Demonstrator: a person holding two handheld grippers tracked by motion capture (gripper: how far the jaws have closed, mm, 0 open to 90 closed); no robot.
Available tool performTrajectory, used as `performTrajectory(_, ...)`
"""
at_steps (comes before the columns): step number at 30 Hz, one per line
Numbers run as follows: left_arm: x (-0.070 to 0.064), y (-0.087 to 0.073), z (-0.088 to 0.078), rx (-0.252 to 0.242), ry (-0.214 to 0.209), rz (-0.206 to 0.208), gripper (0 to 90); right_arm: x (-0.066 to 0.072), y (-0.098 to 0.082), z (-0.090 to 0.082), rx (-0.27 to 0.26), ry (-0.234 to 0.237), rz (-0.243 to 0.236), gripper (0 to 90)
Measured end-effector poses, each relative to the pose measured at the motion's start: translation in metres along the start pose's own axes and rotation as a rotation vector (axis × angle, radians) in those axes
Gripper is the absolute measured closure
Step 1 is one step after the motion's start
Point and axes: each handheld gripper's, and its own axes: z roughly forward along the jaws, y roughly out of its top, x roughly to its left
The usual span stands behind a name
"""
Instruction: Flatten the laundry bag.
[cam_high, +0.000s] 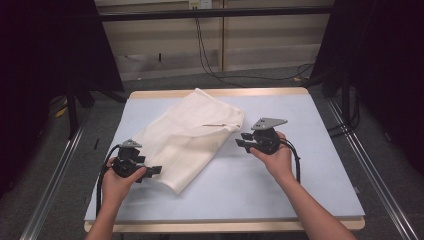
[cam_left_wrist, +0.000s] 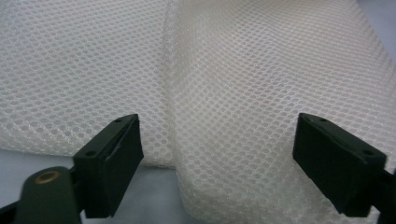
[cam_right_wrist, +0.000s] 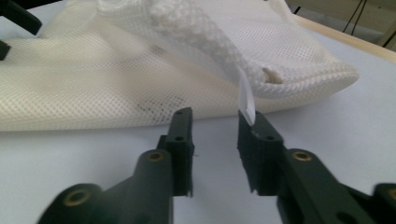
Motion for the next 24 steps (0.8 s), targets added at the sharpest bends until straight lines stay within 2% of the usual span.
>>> performTrajectory(1,0.0,0.0,0.0,0.011,-0.005,0.011,22.1,0.001,-0.002,-0.001,0.004,0.012,0.002,73.9)
performTrajectory(2,0.0,0.0,0.002,0.018,0.003,-0.001,25.4,0.001,-0.004,-0.002,0.005,0.027,0.0,78.0)
performTrajectory(5,-0.003,-0.001,0.006,0.028,0.009,-0.003,31.9,0.004,-0.012,-0.005,0.023,0.033,-0.025,82.9)
performTrajectory(6,-0.004,0.0,0.007,0.044,0.008,0.008,33.8,0.005,-0.015,-0.007,0.026,0.036,-0.032,82.9)
performTrajectory(8,-0.004,0.0,0.008,0.035,0.012,-0.017,35.2,0.008,-0.02,-0.011,0.026,0.039,-0.032,81.8)
performTrajectory(12,-0.006,0.0,0.009,0.034,0.019,-0.015,40.8,0.011,-0.03,-0.018,0.031,0.04,-0.039,80.0)
performTrajectory(14,-0.008,0.0,0.009,0.042,0.024,-0.011,49.5,0.011,-0.035,-0.02,0.031,0.045,-0.035,79.9)
performTrajectory(15,-0.009,0.001,0.009,0.053,0.021,-0.002,49.5,0.011,-0.035,-0.02,0.031,0.045,-0.035,79.9)
performTrajectory(16,-0.012,0.002,0.009,0.047,-0.009,-0.024,60.4,0.011,-0.039,-0.022,0.034,0.047,-0.027,79.2)
performTrajectory(18,-0.013,0.003,0.009,0.062,-0.029,-0.024,70.4,0.012,-0.043,-0.024,0.032,0.046,-0.019,77.5)
performTrajectory(21,-0.015,0.004,0.008,0.045,-0.033,-0.026,78.8,0.013,-0.046,-0.024,0.03,0.047,-0.024,77.2)
performTrajectory(24,-0.019,0.006,0.005,0.051,-0.075,-0.009,82.3,0.019,-0.049,-0.024,0.034,0.061,-0.031,76.9)
